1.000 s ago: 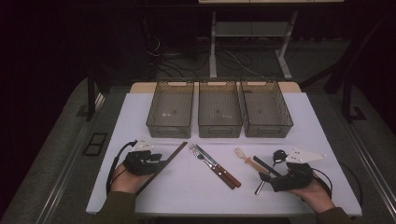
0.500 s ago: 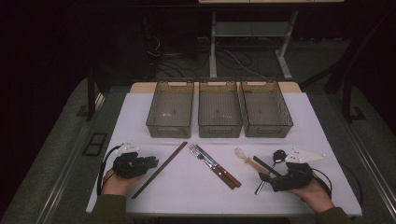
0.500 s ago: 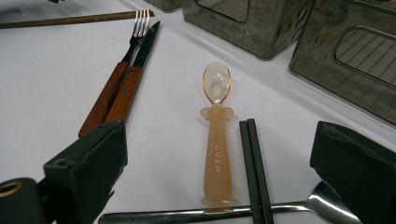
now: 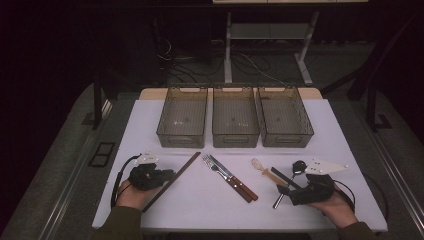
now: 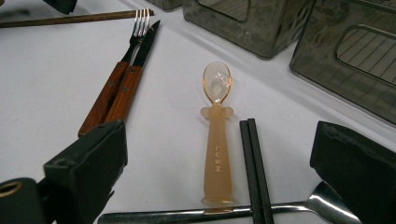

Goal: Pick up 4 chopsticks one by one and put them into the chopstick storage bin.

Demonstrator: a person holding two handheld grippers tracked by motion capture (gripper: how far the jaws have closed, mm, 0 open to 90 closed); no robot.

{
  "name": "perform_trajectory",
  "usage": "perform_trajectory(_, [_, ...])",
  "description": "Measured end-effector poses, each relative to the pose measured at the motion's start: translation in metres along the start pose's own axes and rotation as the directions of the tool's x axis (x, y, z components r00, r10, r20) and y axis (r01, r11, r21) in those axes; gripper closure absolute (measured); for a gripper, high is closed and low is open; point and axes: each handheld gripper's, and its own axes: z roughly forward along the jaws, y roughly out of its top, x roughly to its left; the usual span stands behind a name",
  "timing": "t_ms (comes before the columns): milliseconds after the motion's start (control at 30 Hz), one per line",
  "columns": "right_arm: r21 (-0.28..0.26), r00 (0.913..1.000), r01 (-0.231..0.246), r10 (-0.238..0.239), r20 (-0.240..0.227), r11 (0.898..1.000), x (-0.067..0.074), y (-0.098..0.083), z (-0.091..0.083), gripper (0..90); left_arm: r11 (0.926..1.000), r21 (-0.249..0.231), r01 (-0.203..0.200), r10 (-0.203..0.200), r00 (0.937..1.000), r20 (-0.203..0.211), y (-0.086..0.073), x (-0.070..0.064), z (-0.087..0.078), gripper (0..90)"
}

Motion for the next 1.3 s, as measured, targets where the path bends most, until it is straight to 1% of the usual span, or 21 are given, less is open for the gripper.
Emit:
perform_trajectory(133, [0.0,1.0,0.0,0.0,-0.001,1.0,0.0,0.0,0.0,4.2,0.9999,0.012,-0.004,0.004,0.9999,-0.013,0.0004,0.0008,0.0007,80.6])
perform_trajectory(267, [0.0,1.0,0.0,0.0,0.0,1.0,0.0001,0.0,0.0001,4.2,1.0,0.008,0.0,0.0,1.0,-0.009,0.0003,0.0008,0.0026,80.8])
perform_trajectory(400, [0.001,1.0,0.001,-0.001,0.001,1.0,0.0002,0.0,0.0001,4.2,0.9996,0.024,-0.011,0.011,0.9999,-0.009,0.0007,0.0008,0.0035,80.8])
perform_trajectory(533, [0.001,1.0,0.002,-0.002,0.001,1.0,0.0002,0.0,0.0001,4.2,0.9996,0.026,-0.011,0.012,0.9998,-0.016,0.0007,0.0,0.0046,81.0])
perform_trajectory(700, [0.0,1.0,0.001,-0.001,0.0,1.0,0.0002,0.0,0.0,4.2,0.998,0.051,-0.037,0.039,0.9986,-0.036,0.0011,-0.0007,0.005,81.0])
perform_trajectory(800, [0.001,1.0,0.003,-0.003,0.001,1.0,0.0002,0.0,0.0,4.2,0.9975,0.056,-0.043,0.045,0.9981,-0.043,0.0014,-0.0019,0.0061,81.0])
perform_trajectory(900, [0.0,1.0,0.002,-0.002,0.0,1.0,0.0001,0.0,-0.0001,4.2,0.9972,0.056,-0.049,0.052,0.9974,-0.049,0.0015,-0.0024,0.0063,81.0])
perform_trajectory(1033, [0.001,1.0,0.002,-0.002,0.002,1.0,0.0003,0.0,-0.0001,4.2,0.9967,0.061,-0.055,0.059,0.995,-0.08,0.0018,-0.004,0.0061,81.0])
perform_trajectory(1167, [0.002,1.0,0.002,-0.002,0.002,1.0,0.0003,-0.0001,0.0001,4.2,0.9967,0.059,-0.055,0.06,0.9943,-0.088,0.0008,-0.0041,0.0066,82.4])
perform_trajectory(1267, [0.002,1.0,0.002,-0.002,0.001,1.0,0.0009,0.0,0.0001,4.2,0.9956,0.061,-0.072,0.078,0.9917,-0.102,0.0005,-0.0055,0.0071,83.6])
perform_trajectory(1300, [0.002,1.0,0.003,-0.003,0.0,1.0,0.001,-0.0001,0.0001,4.2,0.9959,0.061,-0.067,0.073,0.9912,-0.11,0.0003,-0.0066,0.0072,83.7])
